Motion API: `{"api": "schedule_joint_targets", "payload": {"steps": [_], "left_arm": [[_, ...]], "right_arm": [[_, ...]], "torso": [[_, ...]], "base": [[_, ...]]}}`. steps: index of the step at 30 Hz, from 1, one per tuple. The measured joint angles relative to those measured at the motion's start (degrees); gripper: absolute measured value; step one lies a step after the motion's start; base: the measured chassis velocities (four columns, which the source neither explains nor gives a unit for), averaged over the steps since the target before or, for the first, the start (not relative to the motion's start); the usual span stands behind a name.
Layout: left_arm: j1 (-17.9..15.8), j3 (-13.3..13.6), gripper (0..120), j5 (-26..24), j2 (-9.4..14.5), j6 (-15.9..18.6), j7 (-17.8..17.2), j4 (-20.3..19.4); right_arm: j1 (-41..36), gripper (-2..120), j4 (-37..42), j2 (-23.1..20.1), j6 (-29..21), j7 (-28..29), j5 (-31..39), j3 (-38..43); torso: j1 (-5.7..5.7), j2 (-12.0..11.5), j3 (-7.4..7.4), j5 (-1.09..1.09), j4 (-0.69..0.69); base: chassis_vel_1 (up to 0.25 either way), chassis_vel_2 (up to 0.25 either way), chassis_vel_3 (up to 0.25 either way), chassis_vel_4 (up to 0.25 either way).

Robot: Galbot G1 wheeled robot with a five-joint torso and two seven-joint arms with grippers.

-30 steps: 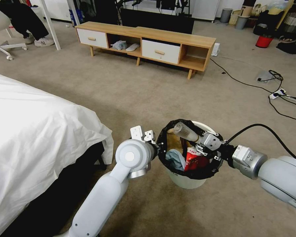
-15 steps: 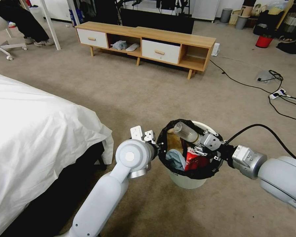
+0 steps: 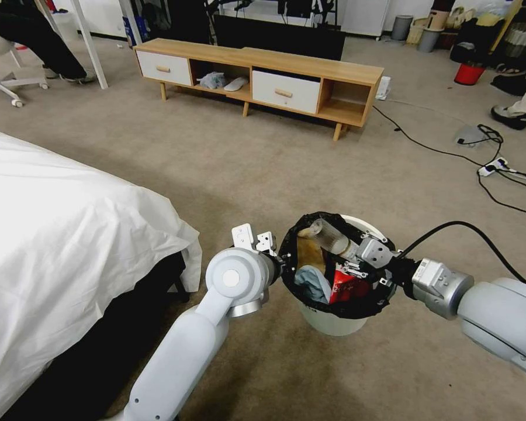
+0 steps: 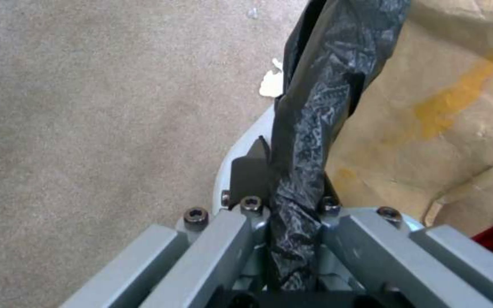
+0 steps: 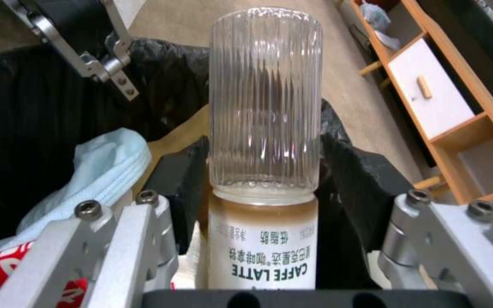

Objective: Pick up the trash bin, then pick up the garbage from the floor and place it into the trash bin.

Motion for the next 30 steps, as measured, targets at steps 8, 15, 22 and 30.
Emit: {"api": "schedule_joint_targets", "payload": {"steps": [8,15,22,30], "left_arm": [[0.01,-0.05,1,0.02,-0.04,0.00,0.00,0.06],[0.03,-0.09,1,0.04,-0.06,0.00,0.00,0.11],[-0.04,-0.41,1,0.07,-0.03,0.00,0.01,0.37],[0.60,-0.75,1,0.37,0.10,0.00,0.19,0.43]], "right_arm": [[0.04,57,-0.12,0.03,0.20,-0.21,-0.06,-0.03],[0.16,57,-0.10,0.01,0.40,-0.32,-0.06,-0.02],[0.49,64,0.39,-0.23,0.62,-0.36,0.12,0.42],[0.62,77,1.05,-0.58,0.62,-0.21,0.45,1.05]], "torso": [[0.00,0.00,0.00,0.00,0.00],[0.00,0.00,0.00,0.00,0.00],[0.00,0.00,0.00,0.00,0.00],[0.00,0.00,0.00,0.00,0.00]], "base": [[0.000,0.000,0.000,0.000],[0.000,0.000,0.000,0.000],[0.000,0.000,0.000,0.000],[0.000,0.000,0.000,0.000]]}}
